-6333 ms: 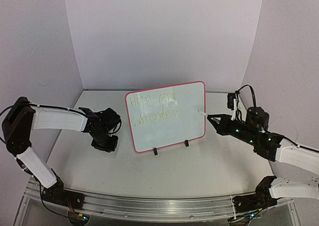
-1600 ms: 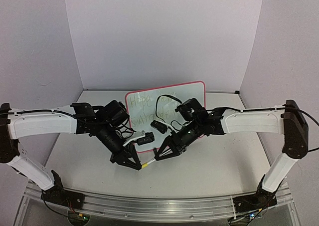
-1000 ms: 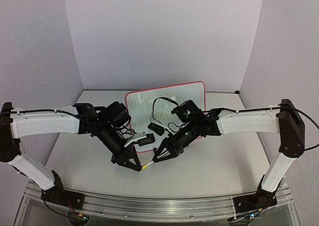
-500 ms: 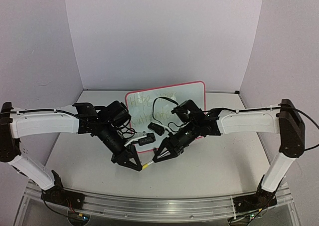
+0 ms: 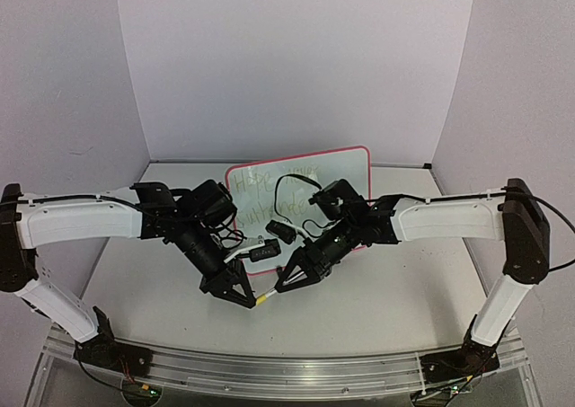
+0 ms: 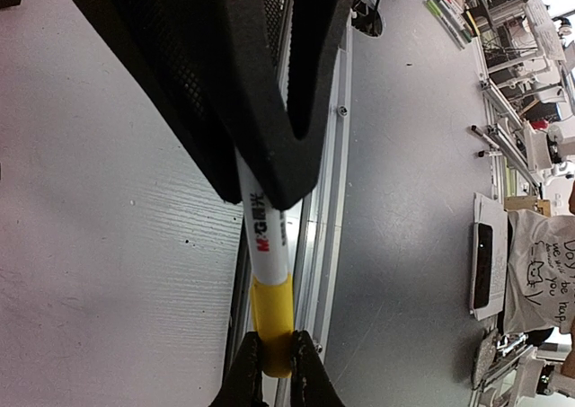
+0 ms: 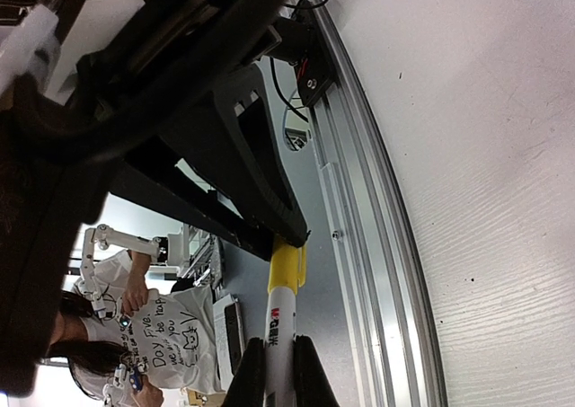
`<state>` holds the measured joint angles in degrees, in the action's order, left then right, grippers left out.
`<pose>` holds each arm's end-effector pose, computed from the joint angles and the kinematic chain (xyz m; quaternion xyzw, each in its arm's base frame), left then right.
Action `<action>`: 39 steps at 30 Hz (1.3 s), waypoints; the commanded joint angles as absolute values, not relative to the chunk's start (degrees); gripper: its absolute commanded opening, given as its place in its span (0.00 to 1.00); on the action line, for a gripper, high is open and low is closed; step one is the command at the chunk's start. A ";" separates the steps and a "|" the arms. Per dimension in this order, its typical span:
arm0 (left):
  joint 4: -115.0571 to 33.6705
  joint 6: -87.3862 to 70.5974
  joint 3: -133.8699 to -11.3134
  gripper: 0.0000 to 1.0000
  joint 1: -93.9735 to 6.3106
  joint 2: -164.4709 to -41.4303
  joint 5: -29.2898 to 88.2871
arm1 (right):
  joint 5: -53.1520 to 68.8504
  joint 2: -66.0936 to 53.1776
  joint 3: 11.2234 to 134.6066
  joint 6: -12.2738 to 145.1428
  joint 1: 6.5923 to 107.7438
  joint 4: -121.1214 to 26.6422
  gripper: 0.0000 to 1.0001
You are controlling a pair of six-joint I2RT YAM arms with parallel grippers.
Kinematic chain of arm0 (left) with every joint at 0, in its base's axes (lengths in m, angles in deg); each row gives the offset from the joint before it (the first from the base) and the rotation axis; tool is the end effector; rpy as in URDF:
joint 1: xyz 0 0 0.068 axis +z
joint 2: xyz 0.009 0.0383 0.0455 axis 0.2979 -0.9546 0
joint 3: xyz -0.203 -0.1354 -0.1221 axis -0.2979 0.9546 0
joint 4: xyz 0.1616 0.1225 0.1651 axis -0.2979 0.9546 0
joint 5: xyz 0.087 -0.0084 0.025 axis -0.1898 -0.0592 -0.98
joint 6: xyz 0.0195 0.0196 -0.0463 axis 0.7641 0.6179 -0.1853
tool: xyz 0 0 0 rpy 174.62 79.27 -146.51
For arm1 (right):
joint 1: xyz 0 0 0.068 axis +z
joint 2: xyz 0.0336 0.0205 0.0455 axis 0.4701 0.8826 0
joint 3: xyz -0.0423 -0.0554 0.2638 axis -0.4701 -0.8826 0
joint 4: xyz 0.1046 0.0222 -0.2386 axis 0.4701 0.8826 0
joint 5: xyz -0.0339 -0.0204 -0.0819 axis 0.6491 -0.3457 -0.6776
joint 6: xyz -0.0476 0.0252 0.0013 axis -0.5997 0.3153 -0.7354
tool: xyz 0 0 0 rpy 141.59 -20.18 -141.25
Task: Write a sentence on the whiteboard
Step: Insert the whiteboard marker without the cap into the pen cap.
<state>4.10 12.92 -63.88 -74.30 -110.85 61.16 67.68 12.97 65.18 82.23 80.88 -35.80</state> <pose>0.1372 -0.2529 0.2591 0.5697 0.7182 -0.3932 0.0715 0.1970 0.3141 0.2301 0.4067 -0.6850 -0.6015 0.0599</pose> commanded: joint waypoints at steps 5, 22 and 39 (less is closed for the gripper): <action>-13.73 15.25 -72.17 0.00 -74.48 -110.11 62.81 | 71.31 14.16 67.75 82.29 85.17 -40.24 0.00; -15.06 16.50 -75.17 0.00 -74.46 -111.94 62.25 | 72.01 14.42 68.00 83.53 86.08 -41.73 0.00; -18.50 16.20 -77.23 0.00 -74.46 -112.75 61.19 | 72.68 15.18 68.12 83.61 87.13 -42.03 0.00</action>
